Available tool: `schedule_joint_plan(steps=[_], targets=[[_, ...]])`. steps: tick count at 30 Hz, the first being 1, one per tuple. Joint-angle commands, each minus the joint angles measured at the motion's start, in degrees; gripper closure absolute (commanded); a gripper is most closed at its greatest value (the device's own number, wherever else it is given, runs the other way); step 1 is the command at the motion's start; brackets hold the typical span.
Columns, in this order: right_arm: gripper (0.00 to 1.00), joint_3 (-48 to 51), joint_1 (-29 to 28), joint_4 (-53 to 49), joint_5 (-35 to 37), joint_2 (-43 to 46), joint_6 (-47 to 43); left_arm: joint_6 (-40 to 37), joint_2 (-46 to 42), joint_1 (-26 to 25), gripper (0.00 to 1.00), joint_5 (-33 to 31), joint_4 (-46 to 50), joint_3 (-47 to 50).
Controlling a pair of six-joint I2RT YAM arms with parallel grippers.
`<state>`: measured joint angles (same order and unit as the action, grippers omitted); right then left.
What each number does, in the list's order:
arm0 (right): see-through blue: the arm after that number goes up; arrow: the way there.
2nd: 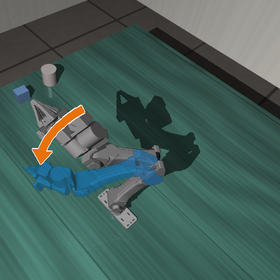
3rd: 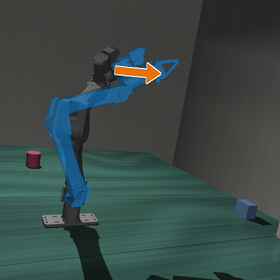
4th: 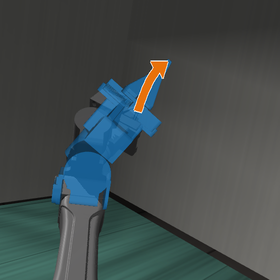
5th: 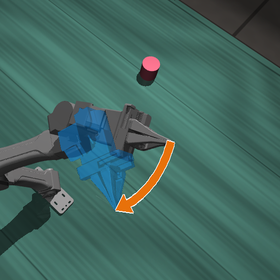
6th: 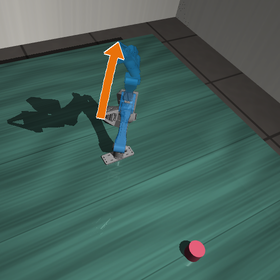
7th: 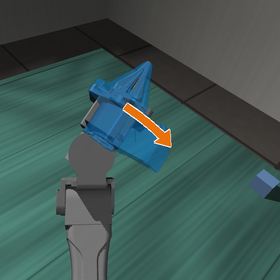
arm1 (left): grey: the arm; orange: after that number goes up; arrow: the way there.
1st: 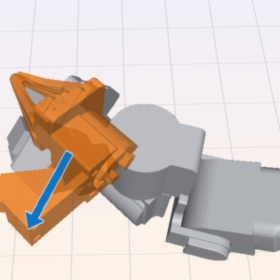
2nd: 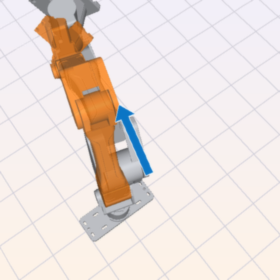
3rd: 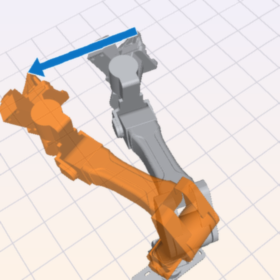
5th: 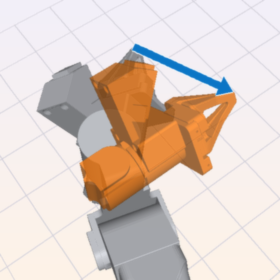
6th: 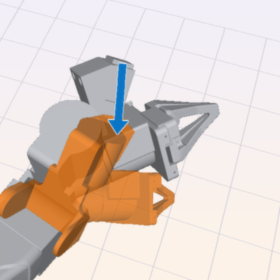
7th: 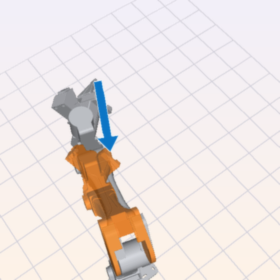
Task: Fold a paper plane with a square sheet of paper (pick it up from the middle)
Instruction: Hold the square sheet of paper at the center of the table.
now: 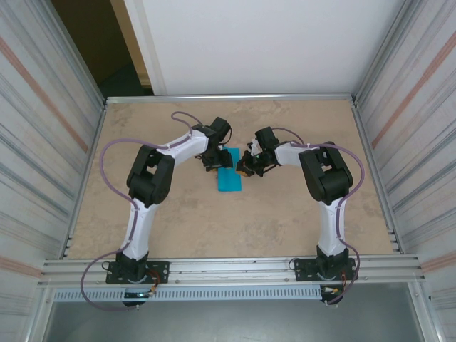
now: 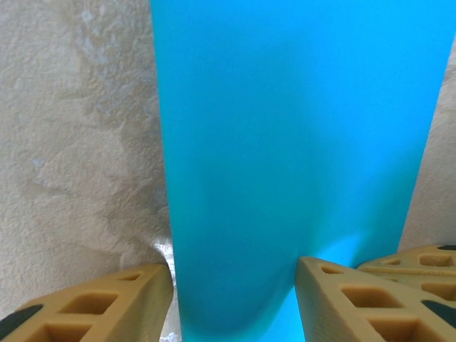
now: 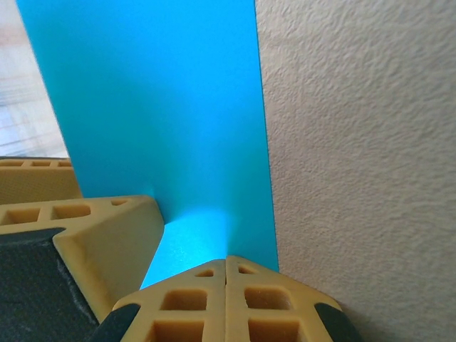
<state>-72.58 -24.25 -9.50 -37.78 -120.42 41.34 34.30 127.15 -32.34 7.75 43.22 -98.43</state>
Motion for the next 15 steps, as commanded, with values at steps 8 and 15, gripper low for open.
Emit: schedule_joint_plan(steps=[8, 15], targets=[[1.00, 0.7, -0.5, -11.7, 9.3, -5.3, -2.6, -0.7, -9.2, 3.1, 0.44, 1.9, -1.0, 2.6], [1.00, 0.3, -1.3, -13.0, 12.2, -6.5, -1.8, -0.2, -17.2, 3.7, 0.59, 16.1, -14.9, 12.3]])
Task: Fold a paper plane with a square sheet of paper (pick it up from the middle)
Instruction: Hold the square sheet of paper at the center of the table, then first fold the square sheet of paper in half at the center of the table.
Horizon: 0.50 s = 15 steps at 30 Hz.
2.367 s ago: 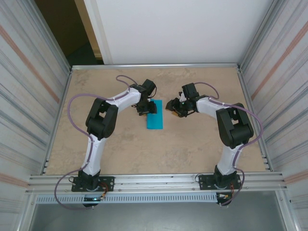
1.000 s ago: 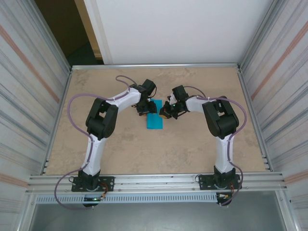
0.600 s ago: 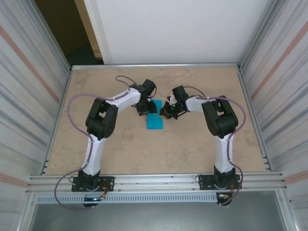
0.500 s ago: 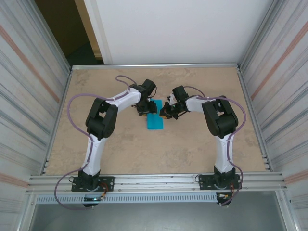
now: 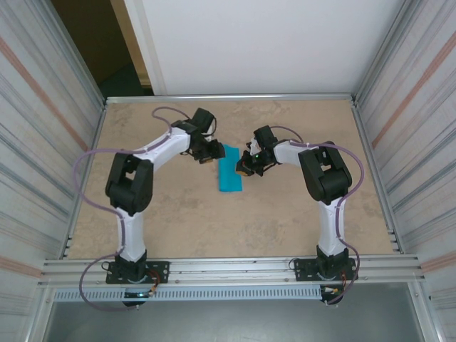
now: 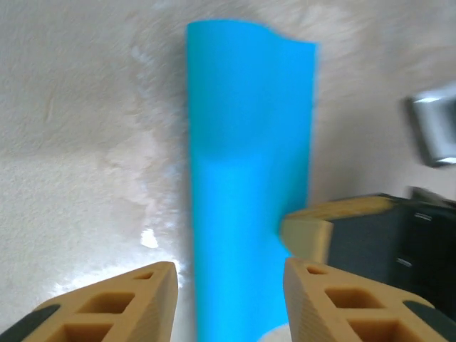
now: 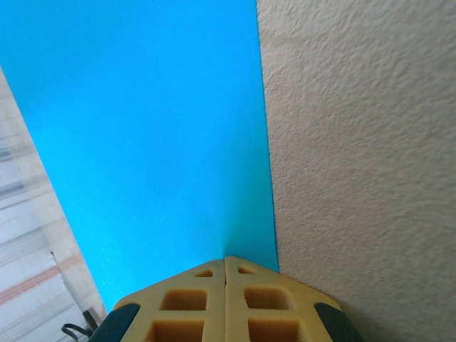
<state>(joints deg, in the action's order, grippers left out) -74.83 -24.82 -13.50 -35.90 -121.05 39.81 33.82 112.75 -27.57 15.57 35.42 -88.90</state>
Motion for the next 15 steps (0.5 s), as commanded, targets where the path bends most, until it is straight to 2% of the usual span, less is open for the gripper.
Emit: schedule_joint_plan(steps=[1, 3, 8, 15], targets=[[1.00, 2.6, -0.8, -8.9, 10.3, -6.0, -0.2, 0.5, -3.0, -1.3, 0.61, 10.4, -8.8, 3.8], [1.00, 2.8, -0.8, -8.6, 10.4, -6.2, -0.2, 1.1, -2.8, -1.8, 0.65, 13.1, -11.1, 5.4], [1.00, 3.0, -0.8, -8.6, 10.8, -6.7, -0.3, 1.1, 0.8, -3.4, 0.75, 13.7, -10.8, 5.2], [1.00, 2.9, -0.8, -8.7, 11.4, -7.0, -0.6, 0.1, 4.6, -3.7, 0.81, 8.6, -5.3, 2.0]])
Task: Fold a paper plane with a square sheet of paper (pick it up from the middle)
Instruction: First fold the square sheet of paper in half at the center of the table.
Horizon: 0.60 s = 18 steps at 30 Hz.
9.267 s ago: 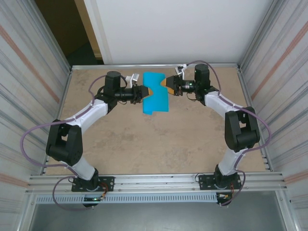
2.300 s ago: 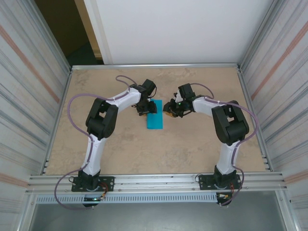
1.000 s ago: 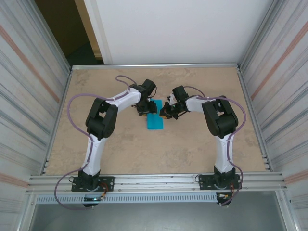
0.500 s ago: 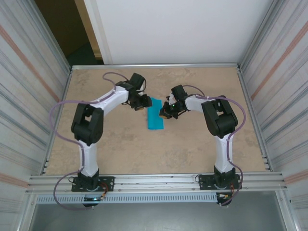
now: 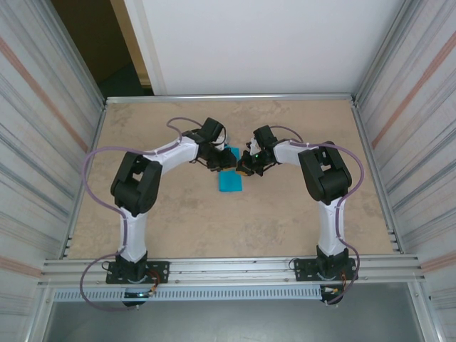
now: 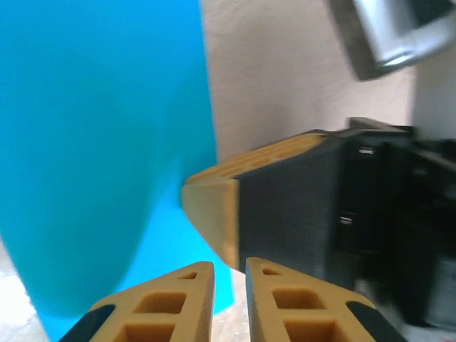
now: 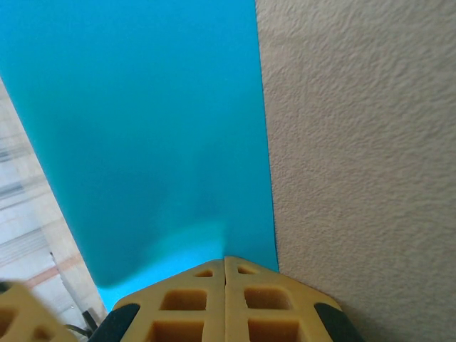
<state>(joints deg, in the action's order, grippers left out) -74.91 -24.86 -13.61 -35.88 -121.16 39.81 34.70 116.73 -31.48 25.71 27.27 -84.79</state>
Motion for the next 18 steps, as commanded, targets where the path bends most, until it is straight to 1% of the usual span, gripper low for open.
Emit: schedule_joint_plan(steps=[1, 7, 9, 14, 18], targets=[[1.00, 3.0, -0.9, -8.6, 11.7, -6.9, -0.8, -1.1, 0.9, 0.1, 0.81, -1.3, 2.8, -2.0], [1.00, 2.9, -1.2, -9.2, 12.5, -7.4, -1.0, -2.9, 3.0, -0.7, 0.83, 0.0, 4.1, -3.7], [1.00, 2.8, -1.2, -9.3, 12.8, -7.5, -0.8, -3.3, 4.9, -0.4, 0.84, 0.2, 4.4, -3.8], [1.00, 3.0, -1.3, -10.0, 13.5, -7.7, -0.7, -4.8, 6.2, 0.8, 0.84, 1.2, 4.9, -3.3], [1.00, 3.0, -1.3, -10.9, 13.8, -8.0, -0.8, -5.7, 6.5, 1.7, 0.84, 0.4, 5.2, -1.9]])
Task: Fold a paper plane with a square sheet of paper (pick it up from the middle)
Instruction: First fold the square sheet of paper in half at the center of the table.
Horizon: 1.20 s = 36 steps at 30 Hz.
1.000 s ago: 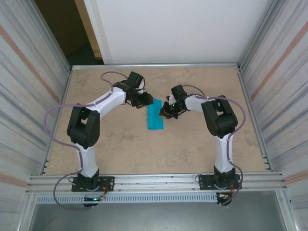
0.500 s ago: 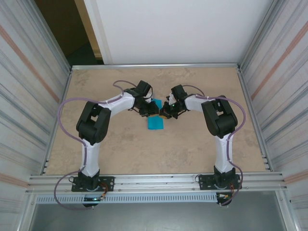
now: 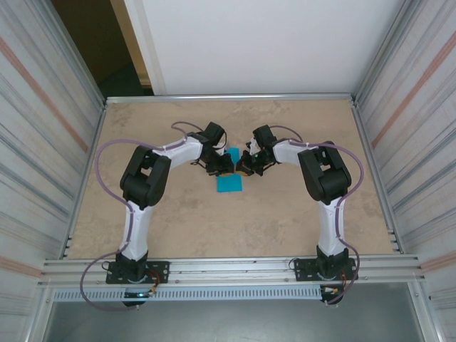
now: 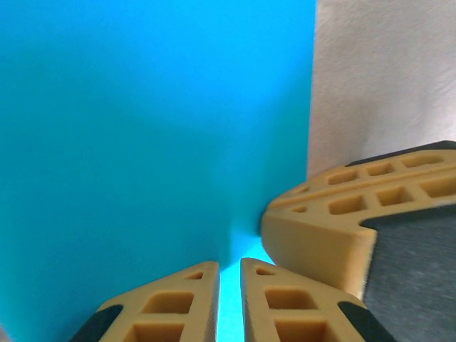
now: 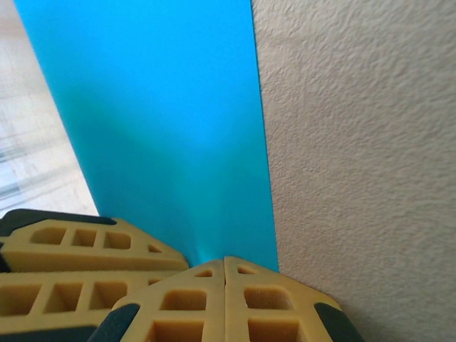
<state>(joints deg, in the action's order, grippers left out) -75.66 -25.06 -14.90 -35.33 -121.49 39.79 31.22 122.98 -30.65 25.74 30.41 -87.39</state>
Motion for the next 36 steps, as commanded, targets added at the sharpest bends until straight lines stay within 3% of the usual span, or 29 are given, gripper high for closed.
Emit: schedule_joint_plan(steps=[1, 9, 16, 23, 29, 36], targets=[[1.00, 3.7, -1.1, -9.8, 13.4, -7.8, -0.8, -2.4, 0.0, 1.1, 0.84, -0.1, 1.9, 1.6], [1.00, 3.5, -1.0, -12.4, 14.8, -8.7, -2.0, -4.5, -2.5, 6.4, 0.84, 1.0, -1.0, 10.2], [1.00, 3.6, -0.8, -12.9, 15.1, -9.1, -2.8, -3.4, -10.3, 12.7, 0.84, 4.9, -5.1, 18.7], [1.00, 3.7, -0.8, -13.5, 15.4, -9.2, -3.4, -1.4, -14.8, 10.1, 0.83, 9.0, -8.5, 15.0], [1.00, 3.6, -0.8, -13.8, 15.5, -9.2, -4.0, -0.2, -8.3, 4.7, 0.83, 9.6, -10.1, 8.8], [1.00, 3.4, -0.6, -15.0, 15.5, -9.2, -5.5, -1.4, -0.8, 4.5, 0.83, 9.5, -9.6, 3.2]])
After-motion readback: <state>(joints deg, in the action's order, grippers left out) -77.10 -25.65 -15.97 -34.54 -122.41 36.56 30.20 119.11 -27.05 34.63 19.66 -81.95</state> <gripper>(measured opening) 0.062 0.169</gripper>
